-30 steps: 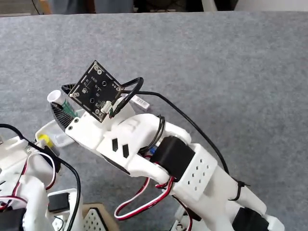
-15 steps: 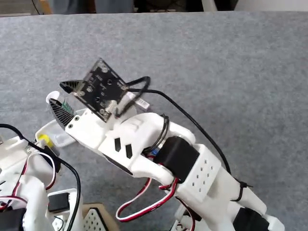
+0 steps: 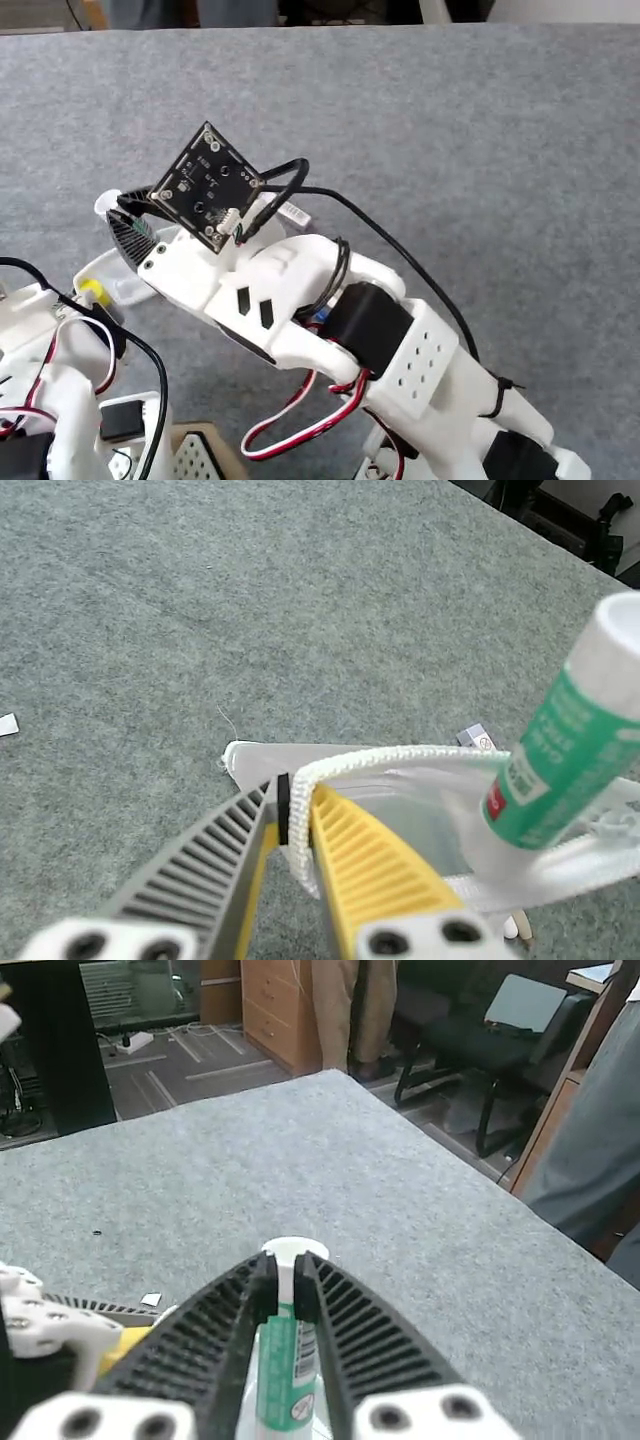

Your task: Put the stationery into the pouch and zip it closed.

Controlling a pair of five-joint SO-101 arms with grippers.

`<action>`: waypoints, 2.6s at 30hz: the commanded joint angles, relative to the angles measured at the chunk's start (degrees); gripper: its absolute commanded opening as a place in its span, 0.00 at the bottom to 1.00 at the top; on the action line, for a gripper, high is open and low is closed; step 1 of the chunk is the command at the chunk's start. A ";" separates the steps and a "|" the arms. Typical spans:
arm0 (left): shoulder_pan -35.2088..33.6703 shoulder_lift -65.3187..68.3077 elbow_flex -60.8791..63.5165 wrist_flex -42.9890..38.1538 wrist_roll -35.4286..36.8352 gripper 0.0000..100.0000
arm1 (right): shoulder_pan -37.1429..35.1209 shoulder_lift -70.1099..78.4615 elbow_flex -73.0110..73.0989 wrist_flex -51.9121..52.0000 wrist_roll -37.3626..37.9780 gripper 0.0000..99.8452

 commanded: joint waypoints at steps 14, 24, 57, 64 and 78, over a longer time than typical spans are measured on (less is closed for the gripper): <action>0.13 0.44 1.89 0.88 0.26 0.03 | 0.53 0.31 -1.27 2.11 -0.09 0.38; 0.40 -5.54 1.80 0.88 0.26 0.03 | -4.92 -2.33 -2.07 8.79 -0.70 0.38; 0.66 -6.15 1.45 0.79 0.26 0.03 | -2.99 1.19 -3.30 0.53 -0.53 0.02; 0.66 -6.07 1.71 0.79 0.26 0.03 | -2.90 1.19 -0.22 -3.78 -0.44 0.01; 0.66 -6.15 1.63 0.79 0.26 0.03 | -2.81 0.57 -1.45 -0.18 -0.26 0.16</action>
